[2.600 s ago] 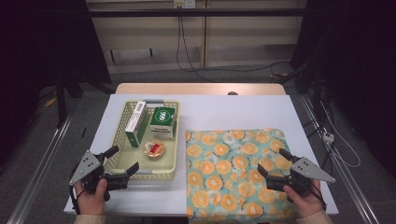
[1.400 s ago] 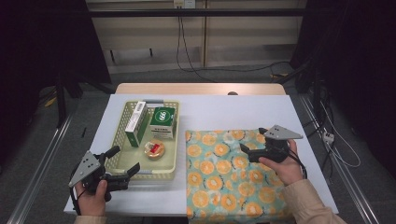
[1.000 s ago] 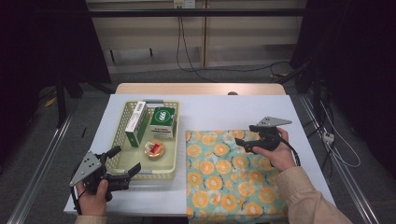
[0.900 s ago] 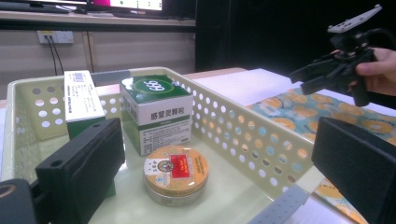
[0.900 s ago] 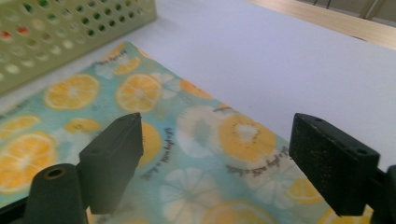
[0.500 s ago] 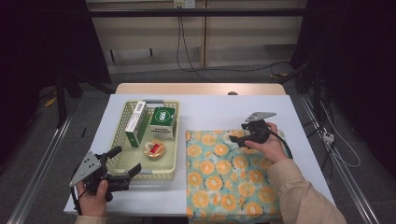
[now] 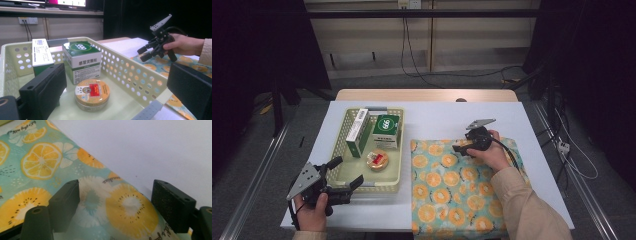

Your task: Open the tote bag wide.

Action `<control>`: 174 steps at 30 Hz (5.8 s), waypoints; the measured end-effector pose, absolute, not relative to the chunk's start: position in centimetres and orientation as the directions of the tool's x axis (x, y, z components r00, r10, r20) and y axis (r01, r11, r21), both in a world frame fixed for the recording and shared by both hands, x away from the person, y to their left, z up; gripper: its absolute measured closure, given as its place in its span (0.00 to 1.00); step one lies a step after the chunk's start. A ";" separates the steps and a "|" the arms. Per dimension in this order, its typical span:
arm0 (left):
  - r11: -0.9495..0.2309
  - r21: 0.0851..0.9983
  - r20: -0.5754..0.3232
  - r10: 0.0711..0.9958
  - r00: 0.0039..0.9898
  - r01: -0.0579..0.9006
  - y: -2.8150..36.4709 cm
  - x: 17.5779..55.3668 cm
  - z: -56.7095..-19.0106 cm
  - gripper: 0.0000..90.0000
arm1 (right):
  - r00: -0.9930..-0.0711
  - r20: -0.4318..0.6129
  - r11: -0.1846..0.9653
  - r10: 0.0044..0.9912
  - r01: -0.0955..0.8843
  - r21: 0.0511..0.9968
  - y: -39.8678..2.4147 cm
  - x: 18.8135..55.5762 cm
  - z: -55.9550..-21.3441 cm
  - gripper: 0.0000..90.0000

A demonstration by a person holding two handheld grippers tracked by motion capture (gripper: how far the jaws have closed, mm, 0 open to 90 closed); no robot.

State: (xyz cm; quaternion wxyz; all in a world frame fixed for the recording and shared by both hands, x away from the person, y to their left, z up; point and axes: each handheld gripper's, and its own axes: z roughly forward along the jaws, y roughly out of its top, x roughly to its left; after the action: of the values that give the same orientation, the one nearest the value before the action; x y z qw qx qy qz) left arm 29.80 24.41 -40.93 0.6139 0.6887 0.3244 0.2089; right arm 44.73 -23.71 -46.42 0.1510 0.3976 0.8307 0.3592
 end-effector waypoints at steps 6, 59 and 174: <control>-0.038 0.980 -0.111 0.706 0.699 0.193 24.4 29.8 -41.0 0.03 | -0.637 0.028 0.426 0.770 0.545 0.722 -24.5 44.6 -46.2 0.54; -0.030 0.981 -0.114 0.709 0.696 0.191 23.8 30.1 -40.7 0.03 | -0.430 -0.026 0.283 0.902 0.545 0.789 -32.2 50.7 -39.9 1.00; -0.050 0.980 -0.104 0.696 0.710 0.193 23.0 30.1 -40.8 0.03 | -0.807 0.003 0.535 0.591 0.395 0.747 -25.2 26.3 -45.3 0.52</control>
State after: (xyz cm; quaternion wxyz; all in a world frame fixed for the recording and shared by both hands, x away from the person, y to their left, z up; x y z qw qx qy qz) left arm 30.08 23.03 -40.76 0.6103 0.6948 0.3199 0.2061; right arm 26.33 -25.21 -45.32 0.1260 0.2844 0.8669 0.3895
